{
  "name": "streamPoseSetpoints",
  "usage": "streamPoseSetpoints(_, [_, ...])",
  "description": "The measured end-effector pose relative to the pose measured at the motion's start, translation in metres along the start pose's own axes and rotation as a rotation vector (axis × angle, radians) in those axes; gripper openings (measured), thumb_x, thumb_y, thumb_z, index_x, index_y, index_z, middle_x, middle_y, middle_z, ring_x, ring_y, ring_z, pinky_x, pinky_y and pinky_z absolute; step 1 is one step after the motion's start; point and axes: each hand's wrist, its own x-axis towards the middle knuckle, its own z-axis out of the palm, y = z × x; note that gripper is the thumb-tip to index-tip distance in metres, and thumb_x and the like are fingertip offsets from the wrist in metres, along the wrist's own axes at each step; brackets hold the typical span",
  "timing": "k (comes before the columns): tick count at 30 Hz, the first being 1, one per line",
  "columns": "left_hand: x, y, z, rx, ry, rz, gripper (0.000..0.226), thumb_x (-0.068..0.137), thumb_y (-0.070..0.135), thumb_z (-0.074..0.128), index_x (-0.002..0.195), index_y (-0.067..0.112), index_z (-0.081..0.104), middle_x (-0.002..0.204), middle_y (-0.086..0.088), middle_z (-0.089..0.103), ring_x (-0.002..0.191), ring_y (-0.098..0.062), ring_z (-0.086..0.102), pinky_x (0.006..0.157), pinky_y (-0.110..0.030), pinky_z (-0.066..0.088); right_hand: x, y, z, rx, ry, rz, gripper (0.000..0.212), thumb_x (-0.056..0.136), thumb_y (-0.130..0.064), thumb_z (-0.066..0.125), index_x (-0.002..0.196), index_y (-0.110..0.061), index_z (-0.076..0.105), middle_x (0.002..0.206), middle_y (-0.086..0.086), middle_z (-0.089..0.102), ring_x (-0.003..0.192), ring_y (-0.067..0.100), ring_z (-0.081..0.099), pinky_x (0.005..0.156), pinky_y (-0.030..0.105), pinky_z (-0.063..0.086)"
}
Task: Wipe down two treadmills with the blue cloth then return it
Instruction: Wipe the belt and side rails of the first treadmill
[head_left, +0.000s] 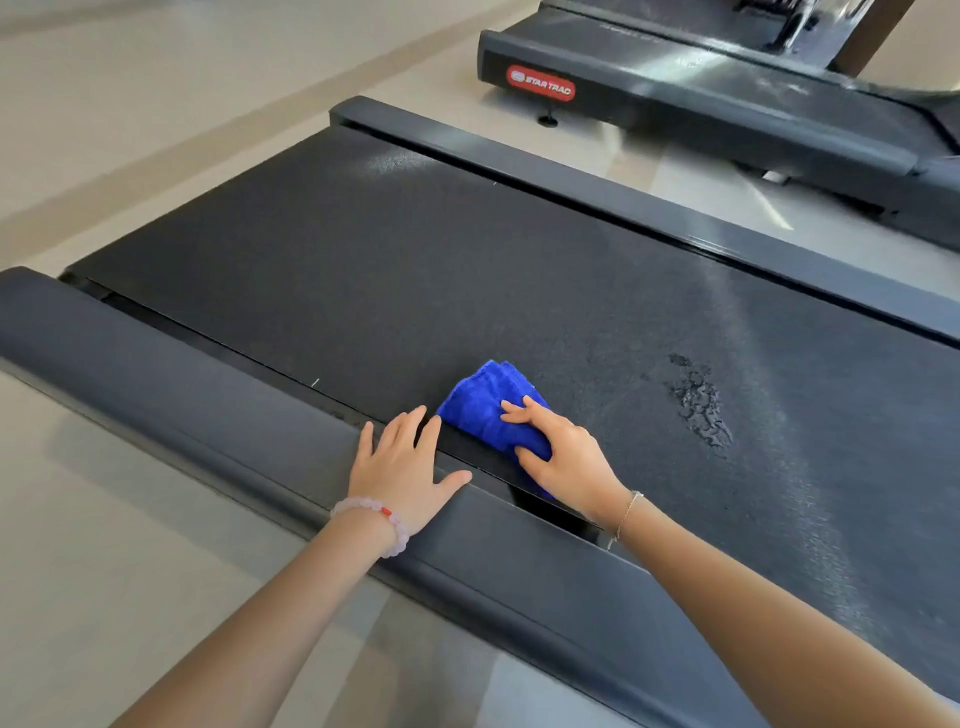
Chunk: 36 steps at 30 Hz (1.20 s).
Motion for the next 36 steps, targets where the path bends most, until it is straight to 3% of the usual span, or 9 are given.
streamPoseSetpoints(2, [-0.003, 0.002, 0.0, -0.012, -0.015, -0.01, 0.079, 0.089, 0.065, 0.036, 0.149, 0.021, 0.012, 0.157, 0.003, 0.006, 0.143, -0.014, 0.006, 0.116, -0.042, 0.002, -0.016, -0.002, 0.002, 0.006, -0.011, -0.002, 0.042, 0.084, -0.009, 0.052, 0.12, -0.032, 0.053, 0.135, -0.03, 0.043, 0.134, -0.007, 0.024, 0.099, 0.017, 0.025])
streamPoseSetpoints(6, [-0.004, 0.002, -0.002, -0.02, -0.009, -0.016, 0.082, 0.088, 0.066, 0.037, 0.149, 0.018, 0.012, 0.157, 0.002, 0.007, 0.144, -0.014, 0.005, 0.116, -0.042, 0.002, -0.03, 0.002, 0.002, 0.005, -0.048, -0.041, 0.042, 0.085, -0.008, 0.054, 0.119, -0.033, 0.052, 0.134, -0.032, 0.043, 0.133, -0.012, 0.022, 0.106, 0.021, 0.029])
streamPoseSetpoints(13, [-0.01, 0.015, -0.001, -0.032, 0.004, 0.003, 0.081, 0.088, 0.064, 0.039, 0.149, 0.018, 0.011, 0.157, 0.003, 0.009, 0.143, -0.014, 0.006, 0.116, -0.044, 0.005, -0.029, 0.004, -0.004, -0.016, -0.082, -0.058, 0.041, 0.089, -0.011, 0.054, 0.123, -0.032, 0.051, 0.131, -0.037, 0.038, 0.137, -0.006, 0.022, 0.107, 0.021, 0.027])
streamPoseSetpoints(17, [-0.01, 0.025, 0.003, -0.06, 0.068, 0.017, 0.083, 0.088, 0.062, 0.041, 0.149, 0.017, 0.009, 0.156, 0.003, 0.014, 0.143, -0.014, 0.01, 0.117, -0.043, 0.01, -0.037, 0.013, -0.011, 0.003, -0.034, -0.047, 0.04, 0.088, -0.007, 0.055, 0.122, -0.028, 0.053, 0.133, -0.03, 0.042, 0.135, -0.006, 0.025, 0.107, 0.017, 0.025])
streamPoseSetpoints(21, [-0.011, 0.035, 0.009, -0.058, 0.062, 0.039, 0.082, 0.089, 0.061, 0.04, 0.149, 0.016, 0.009, 0.156, 0.002, 0.015, 0.143, -0.014, 0.012, 0.117, -0.043, 0.011, -0.052, 0.037, -0.026, 0.006, 0.039, 0.038, 0.039, 0.088, -0.008, 0.056, 0.121, -0.029, 0.053, 0.134, -0.028, 0.043, 0.133, -0.009, 0.023, 0.108, 0.024, 0.029])
streamPoseSetpoints(27, [-0.017, 0.055, 0.013, -0.057, 0.039, 0.102, 0.076, 0.091, 0.059, 0.04, 0.148, 0.017, 0.015, 0.155, 0.002, 0.017, 0.142, -0.015, 0.012, 0.116, -0.042, 0.011, -0.055, 0.039, -0.032, -0.009, 0.038, 0.051, 0.038, 0.09, -0.008, 0.054, 0.123, -0.027, 0.052, 0.139, -0.022, 0.044, 0.139, 0.002, 0.025, 0.11, 0.031, 0.03])
streamPoseSetpoints(32, [-0.025, 0.057, 0.008, -0.028, 0.01, 0.136, 0.071, 0.092, 0.058, 0.037, 0.148, 0.018, 0.018, 0.156, 0.001, 0.014, 0.143, -0.015, 0.009, 0.117, -0.04, 0.009, -0.05, 0.04, -0.042, -0.055, -0.006, 0.052, 0.039, 0.091, -0.007, 0.052, 0.127, -0.025, 0.051, 0.139, -0.021, 0.044, 0.139, 0.004, 0.026, 0.106, 0.02, 0.027])
streamPoseSetpoints(36, [-0.02, 0.064, 0.006, -0.038, 0.01, 0.113, 0.069, 0.093, 0.057, 0.036, 0.147, 0.018, 0.019, 0.155, 0.001, 0.015, 0.143, -0.015, 0.011, 0.116, -0.039, 0.01, -0.033, 0.051, -0.056, -0.102, -0.034, 0.023, 0.039, 0.092, -0.009, 0.051, 0.128, -0.026, 0.05, 0.14, -0.023, 0.042, 0.138, 0.003, 0.026, 0.103, 0.02, 0.03])
